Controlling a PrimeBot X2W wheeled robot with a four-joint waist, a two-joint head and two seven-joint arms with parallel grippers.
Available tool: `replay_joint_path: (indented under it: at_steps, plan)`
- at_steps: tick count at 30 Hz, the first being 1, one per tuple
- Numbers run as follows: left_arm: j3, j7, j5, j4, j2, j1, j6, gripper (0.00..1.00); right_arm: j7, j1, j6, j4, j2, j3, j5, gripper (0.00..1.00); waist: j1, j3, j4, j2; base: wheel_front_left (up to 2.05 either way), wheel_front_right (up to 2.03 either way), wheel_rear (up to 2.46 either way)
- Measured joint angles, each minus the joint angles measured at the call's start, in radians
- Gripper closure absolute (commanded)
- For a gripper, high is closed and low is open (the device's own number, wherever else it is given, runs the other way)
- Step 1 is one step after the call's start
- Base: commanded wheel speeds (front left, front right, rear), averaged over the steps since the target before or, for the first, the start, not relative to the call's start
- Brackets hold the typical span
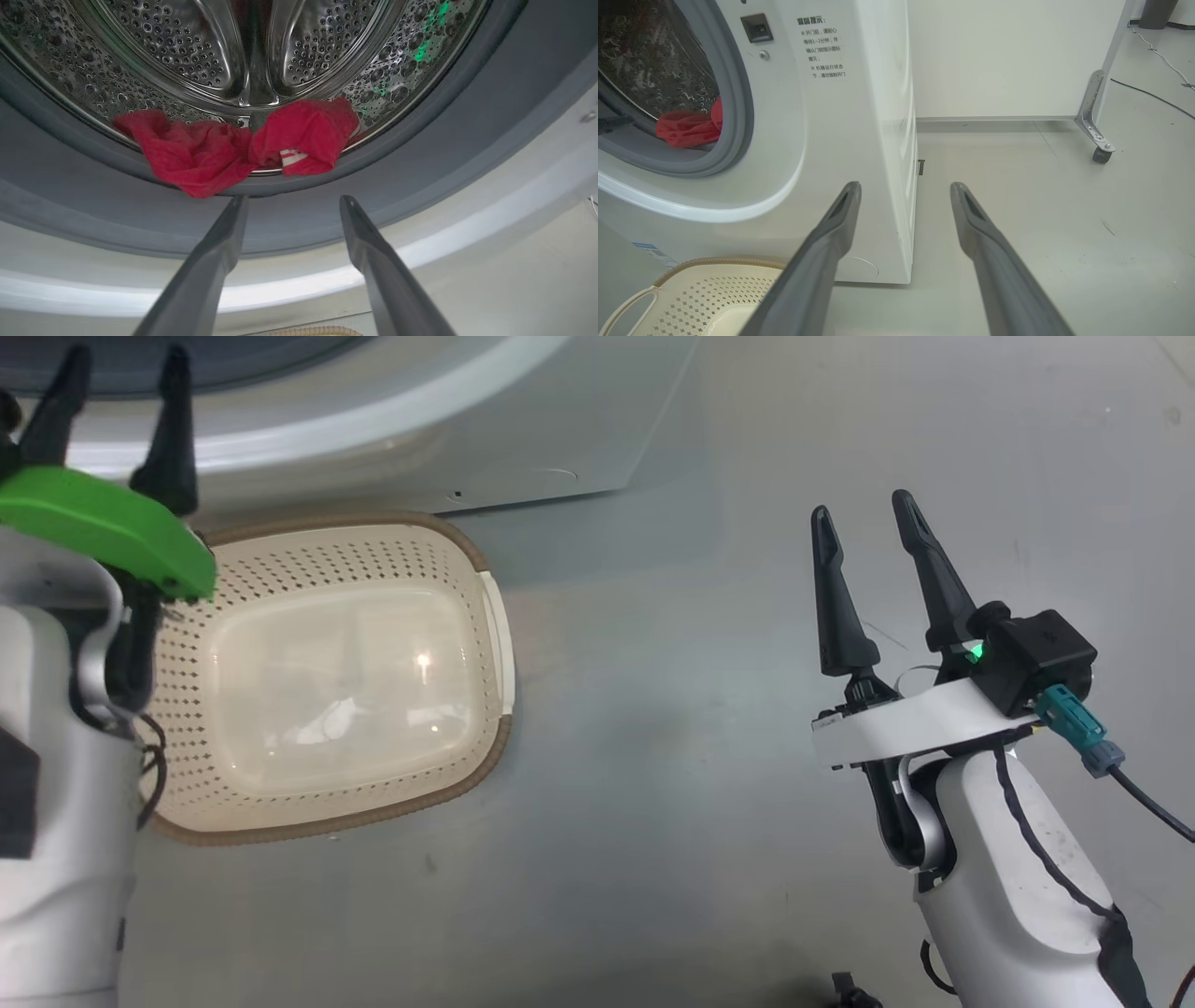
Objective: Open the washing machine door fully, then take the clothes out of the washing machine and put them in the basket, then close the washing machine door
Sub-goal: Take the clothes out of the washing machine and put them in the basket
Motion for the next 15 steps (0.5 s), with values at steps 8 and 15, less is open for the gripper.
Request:
replay_joint_path:
  at_steps: [8,15]
  plan:
    - [0.034,0.087,-0.021,0.095,0.069,-0.135,-0.015,0.0,0.0,-0.029,-0.011,0.002,0.0,0.055,0.055,0.0,0.0,0.059,-0.085,0.0,0.0,0.0,0.0]
    - [0.045,0.162,-0.031,0.163,0.111,-0.242,-0.022,0.0,0.0,-0.03,-0.02,0.005,0.001,0.086,0.092,0.0,0.0,0.083,-0.152,0.0,0.0,0.0,0.0]
